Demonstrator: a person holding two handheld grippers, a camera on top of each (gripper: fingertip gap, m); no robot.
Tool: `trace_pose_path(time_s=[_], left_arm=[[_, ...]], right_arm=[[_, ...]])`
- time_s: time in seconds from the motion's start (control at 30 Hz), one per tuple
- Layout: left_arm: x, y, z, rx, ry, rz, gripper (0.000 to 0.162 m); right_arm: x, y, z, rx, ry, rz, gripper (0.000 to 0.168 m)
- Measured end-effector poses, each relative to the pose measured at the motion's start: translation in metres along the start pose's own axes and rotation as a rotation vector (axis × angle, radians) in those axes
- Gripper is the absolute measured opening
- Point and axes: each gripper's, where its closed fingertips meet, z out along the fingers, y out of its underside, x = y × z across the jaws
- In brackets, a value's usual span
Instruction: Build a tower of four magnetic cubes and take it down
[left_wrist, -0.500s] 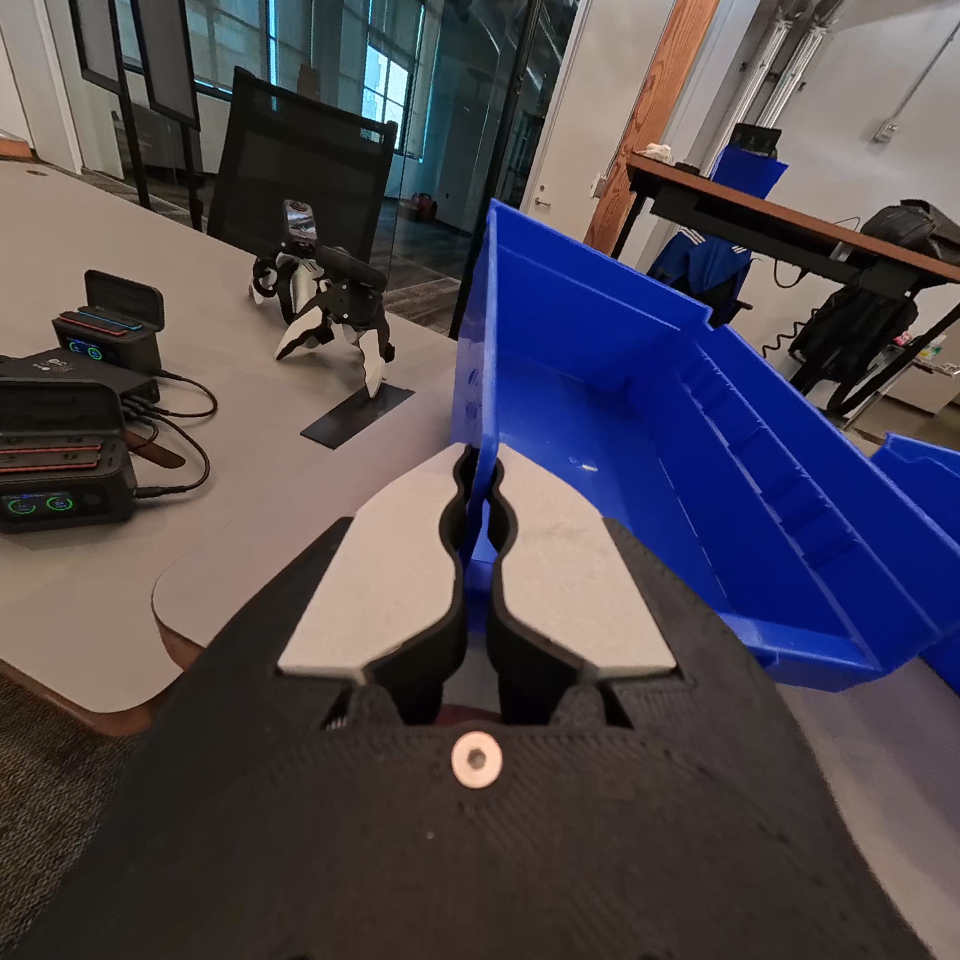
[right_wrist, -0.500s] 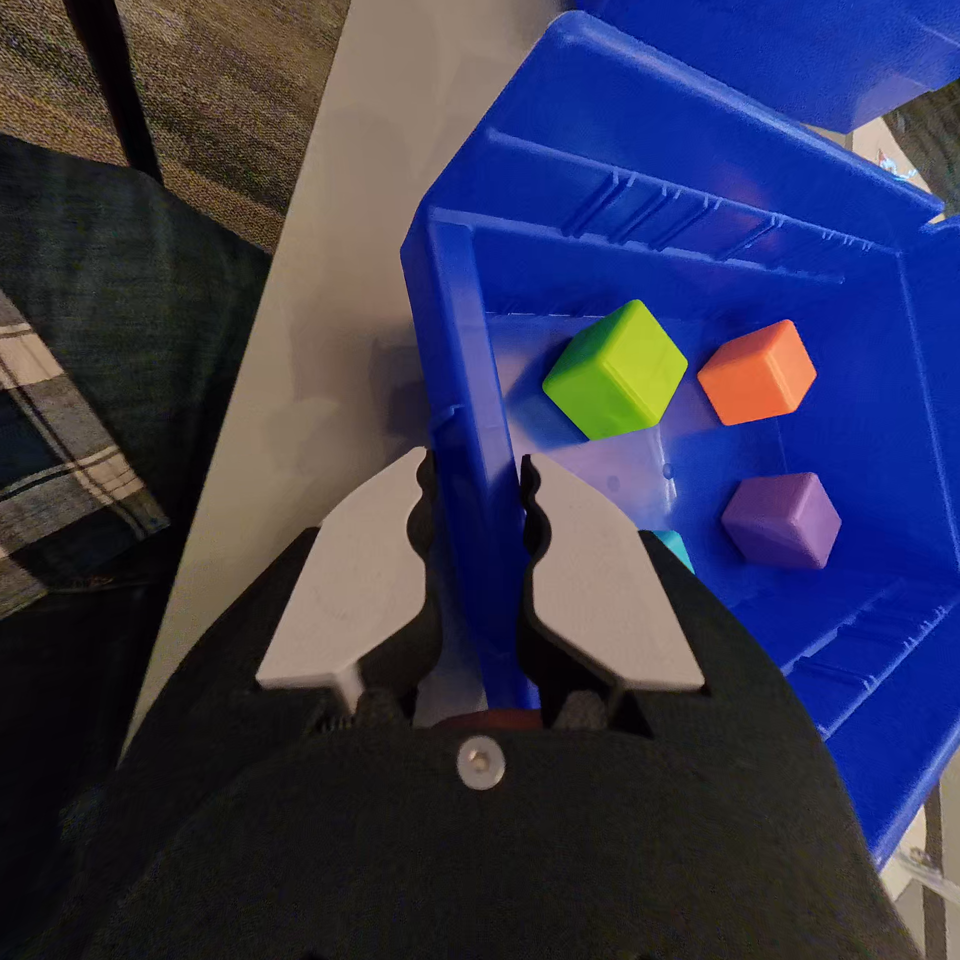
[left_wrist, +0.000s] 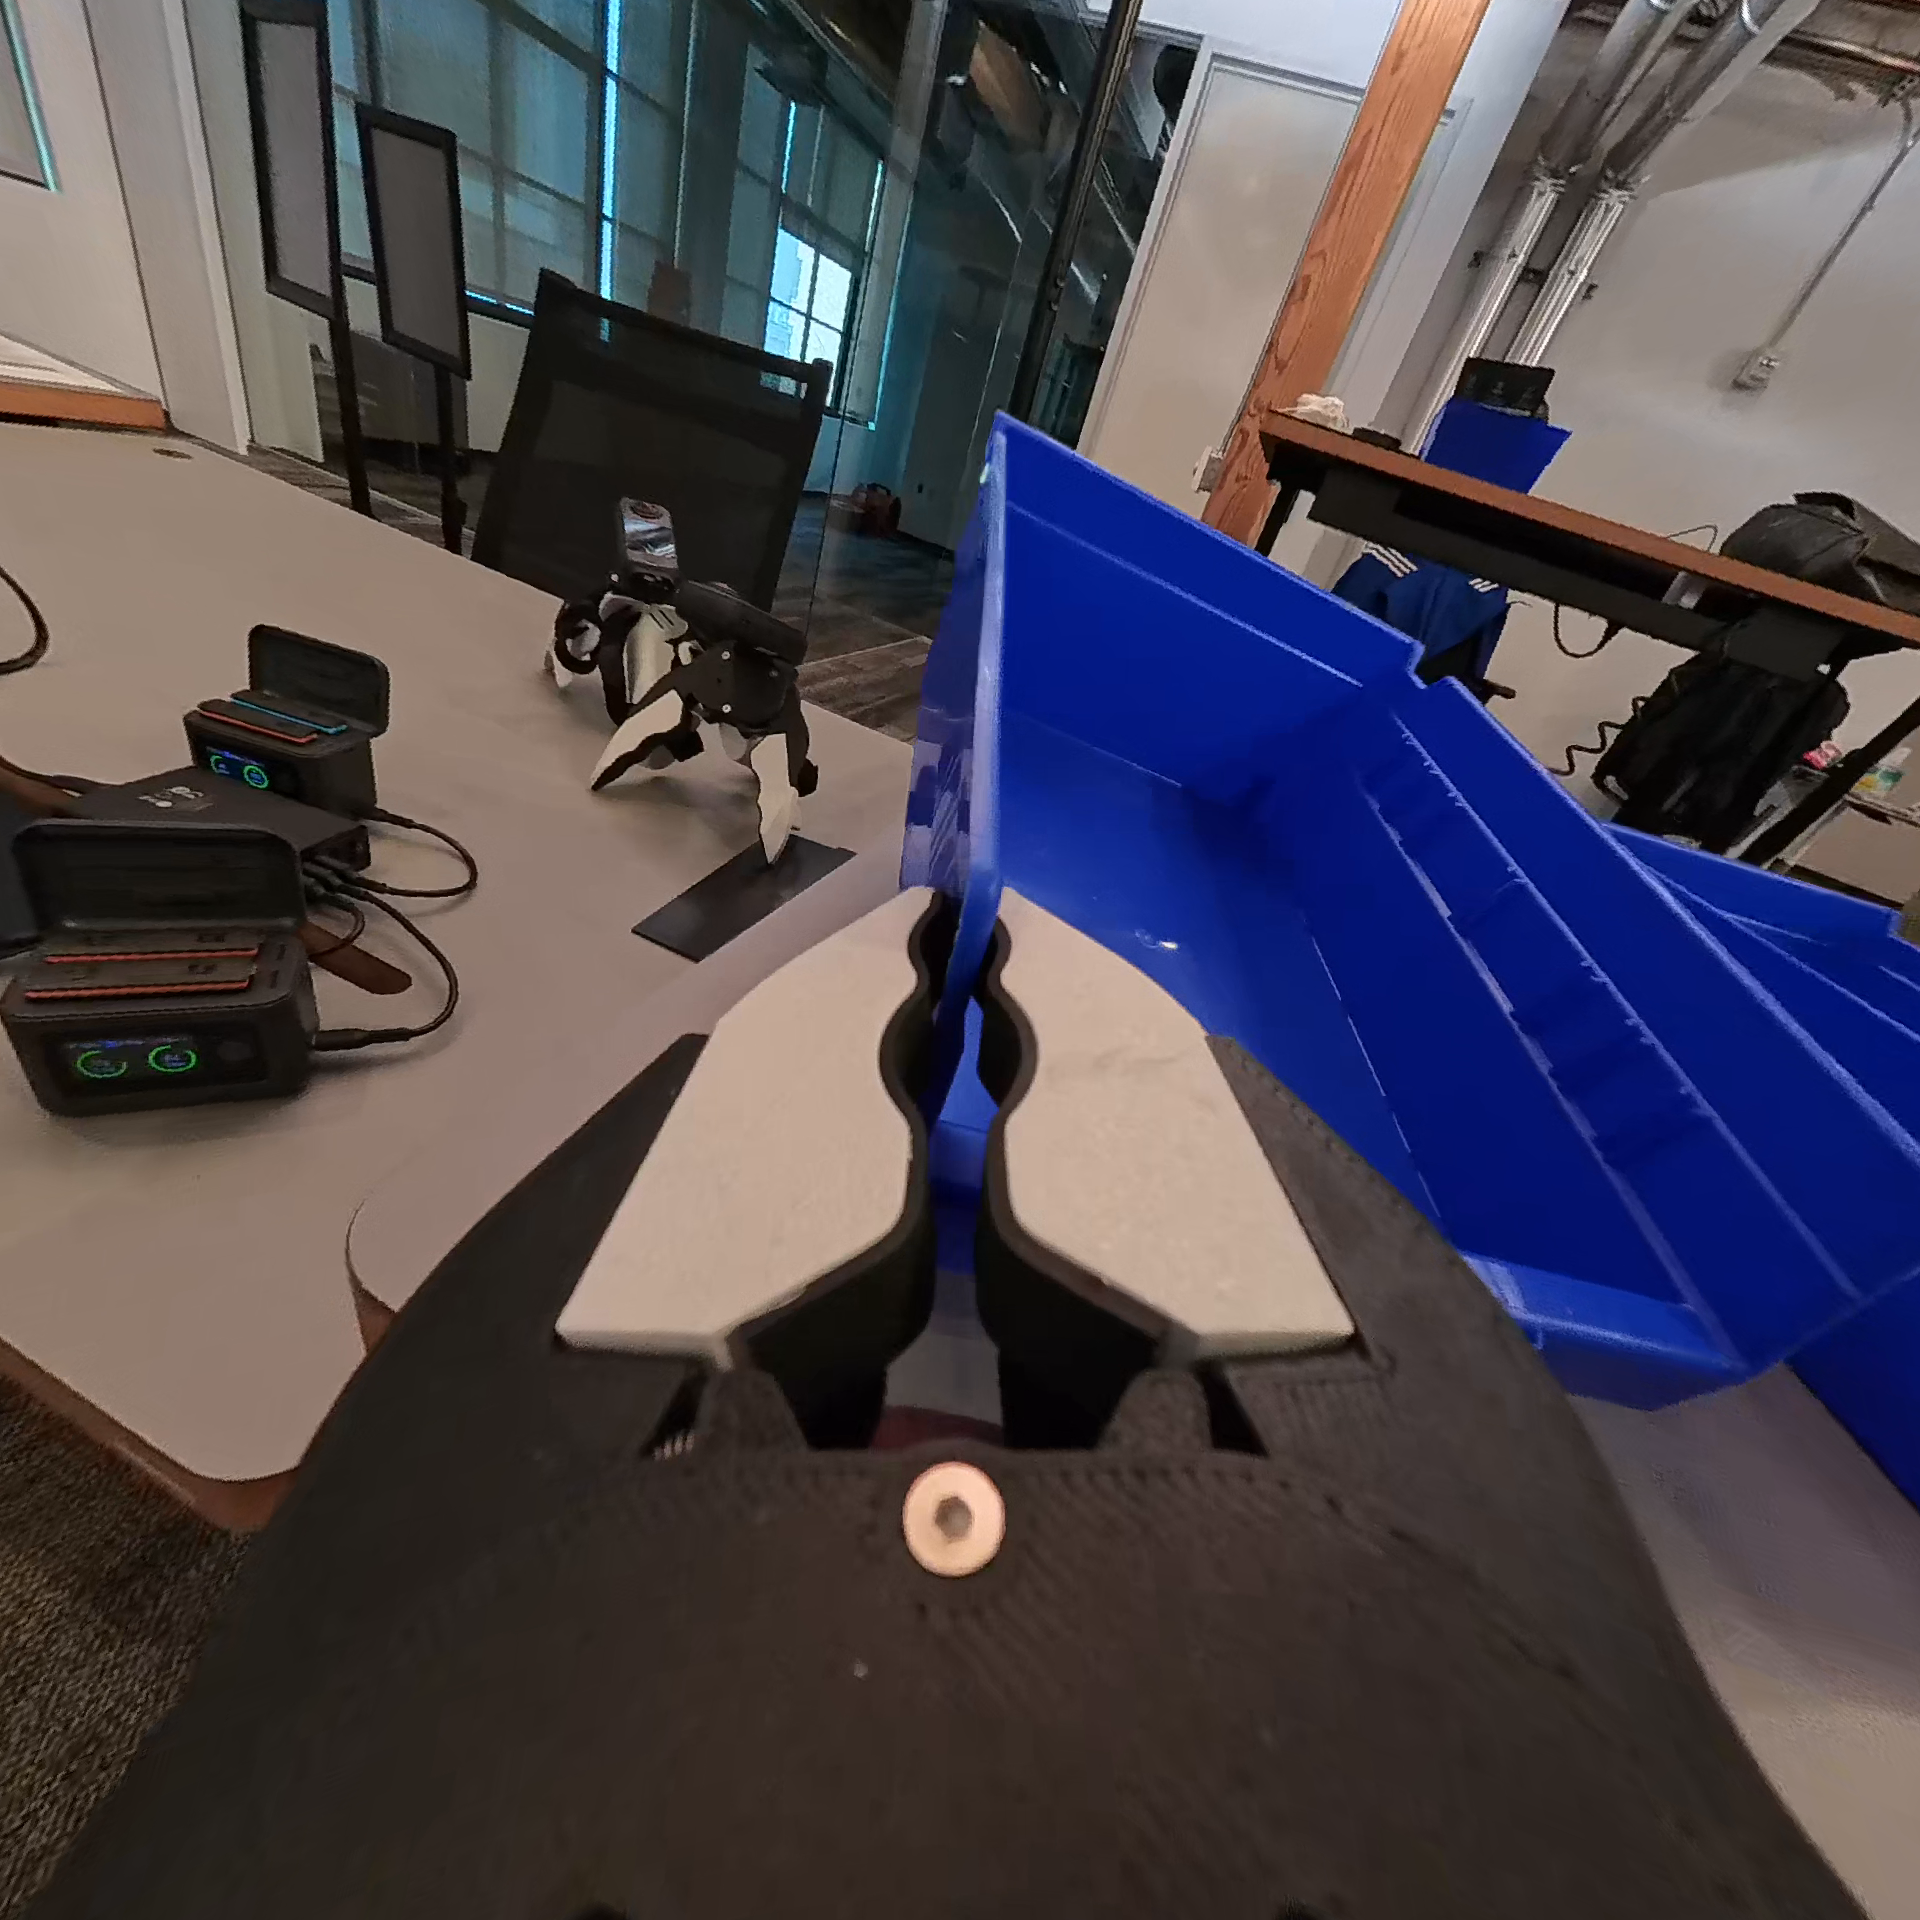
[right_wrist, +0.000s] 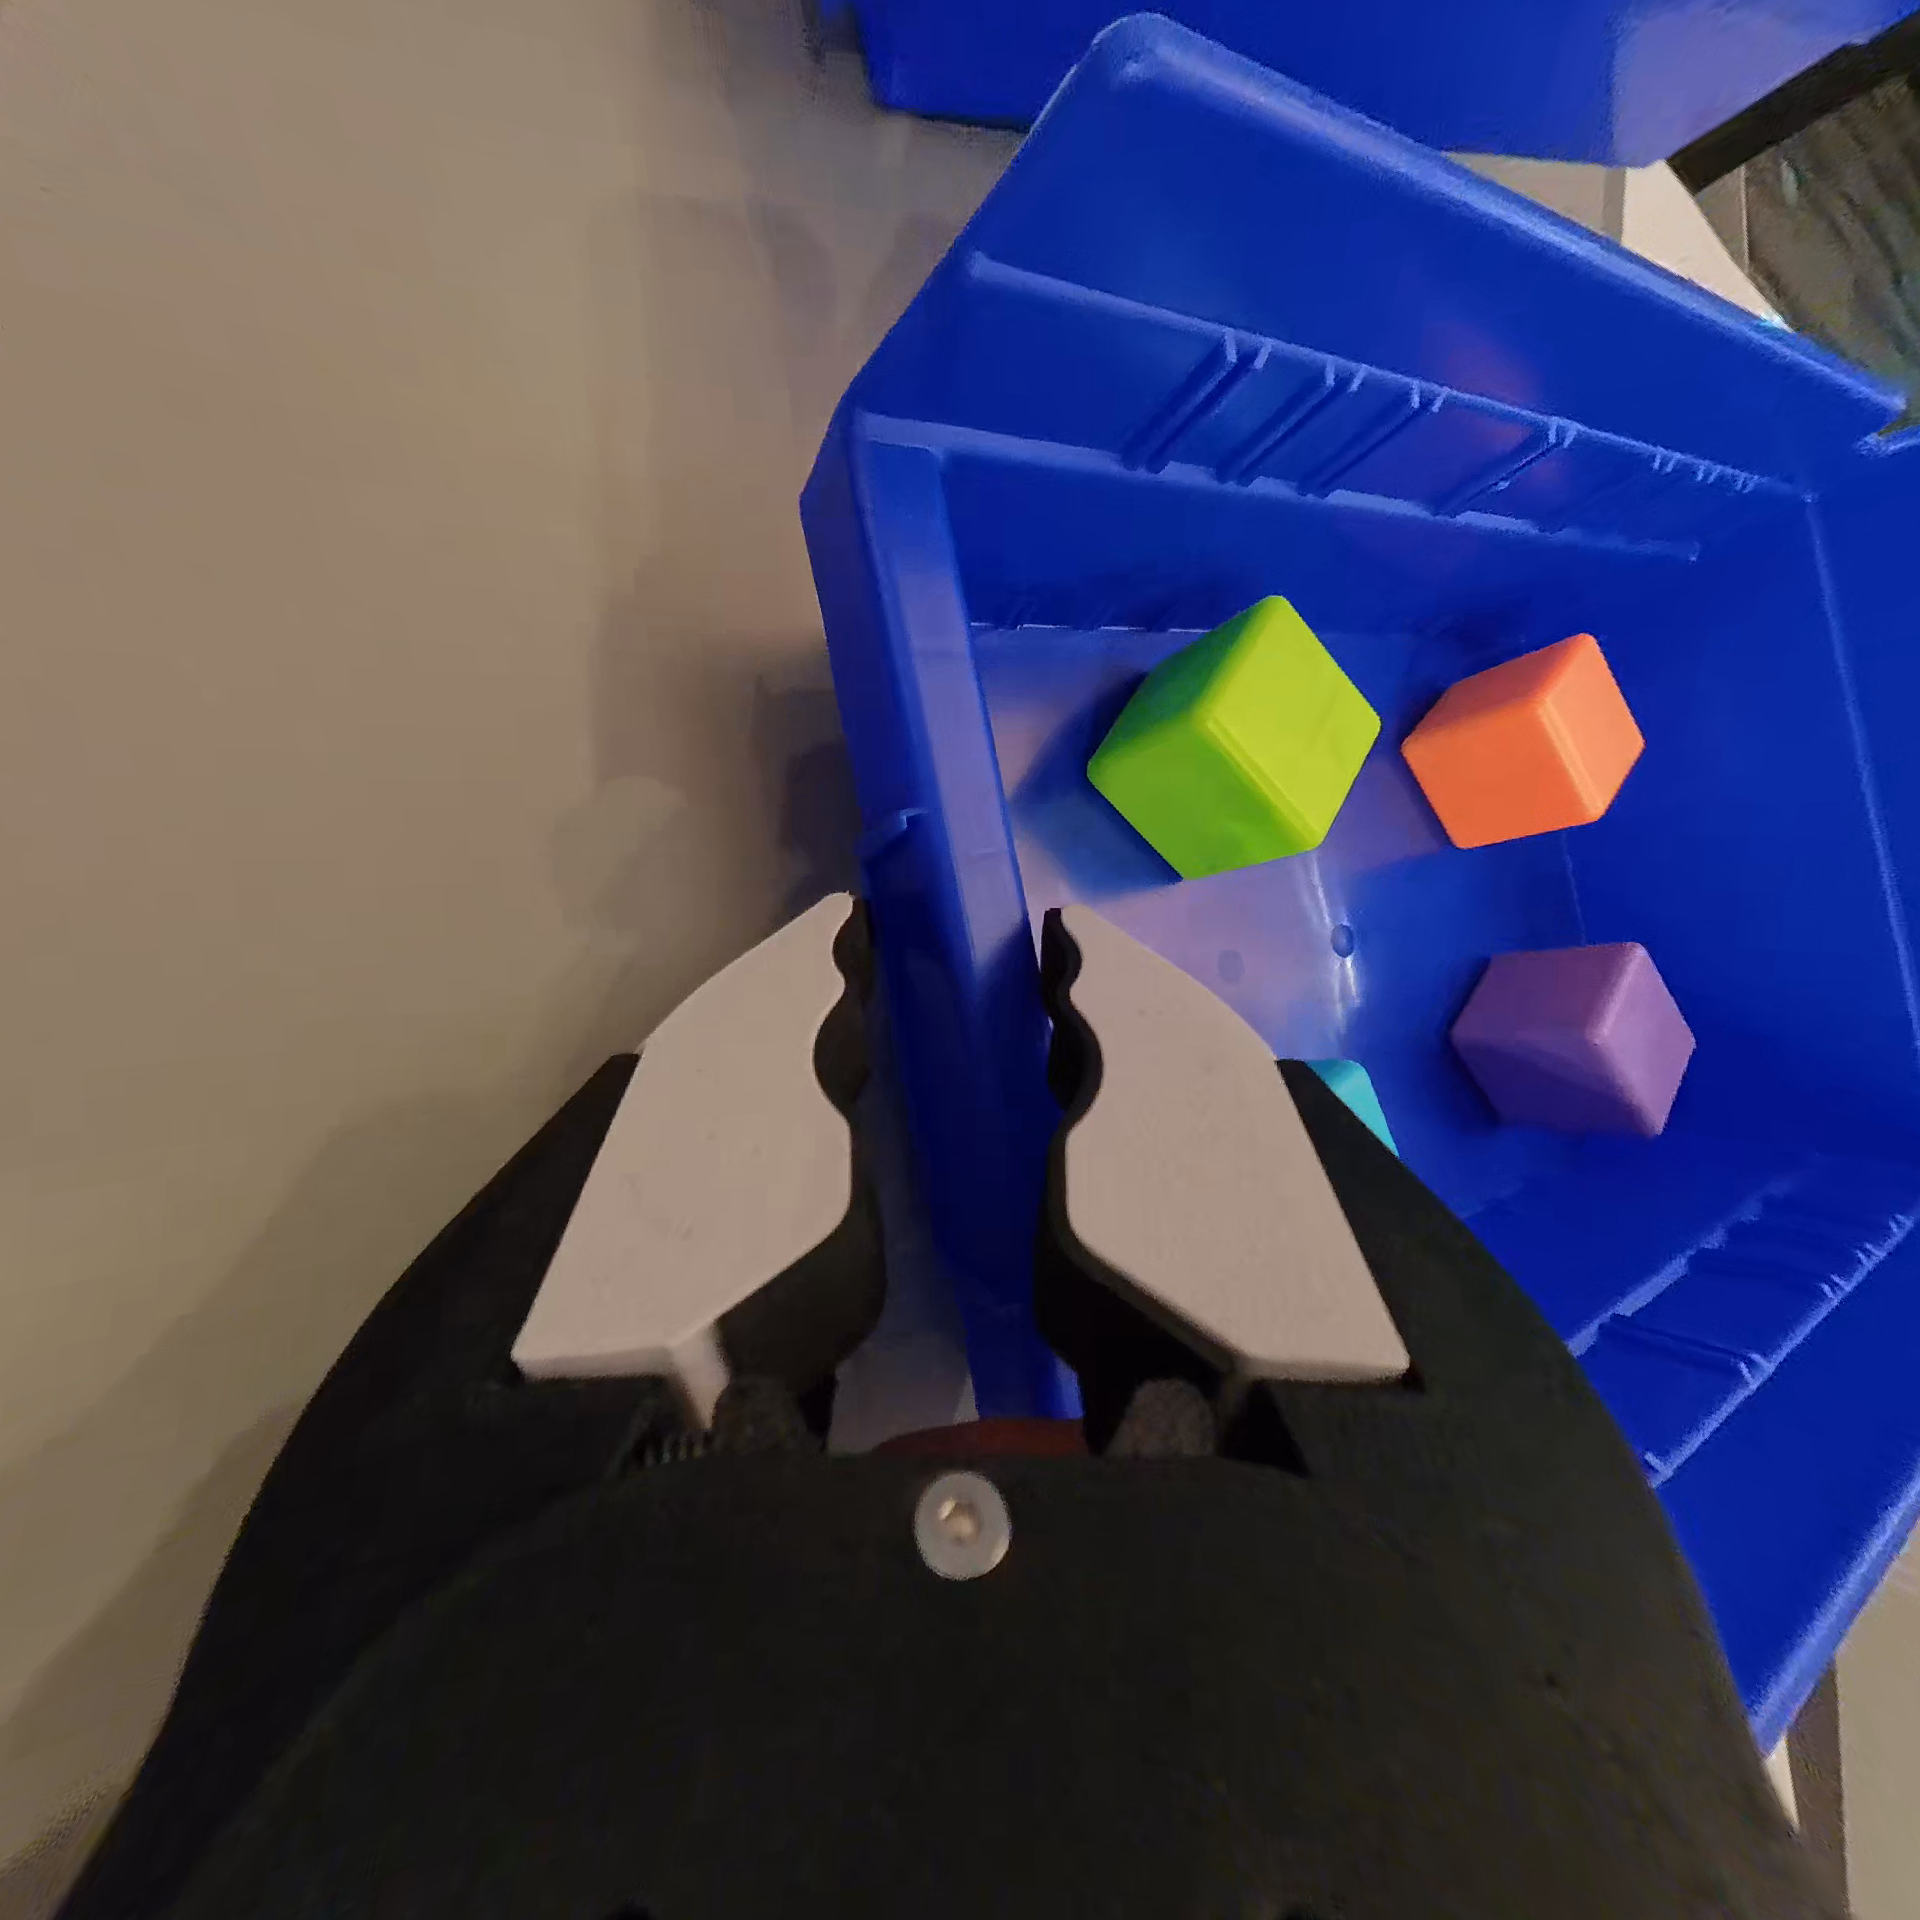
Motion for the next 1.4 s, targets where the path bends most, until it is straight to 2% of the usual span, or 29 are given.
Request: trace_pose_path(time_s=[0.47, 0.7, 1.13, 1.4], left_arm=[[-0.002, -0.003, 0.005, 0.052, 0.074, -0.183, 0.002], [0.001, -0.002, 0.007, 0.048, 0.11, -0.2, 0.002], [0.004, -0.005, 0.006, 0.06, 0.145, -0.229, 0.003], [0.009, -0.006, 0.007, 0.062, 0.162, -0.226, 0.004]], right_arm=[[0.094, -0.008, 0.069, -0.071, 0.096, 0.117, 0.032], [0.127, -0.012, 0.094, -0.102, 0.132, 0.165, 0.032], [0.173, -0.021, 0.133, -0.175, 0.234, 0.273, 0.032], [0.182, -0.022, 0.137, -0.178, 0.279, 0.298, 0.033]])
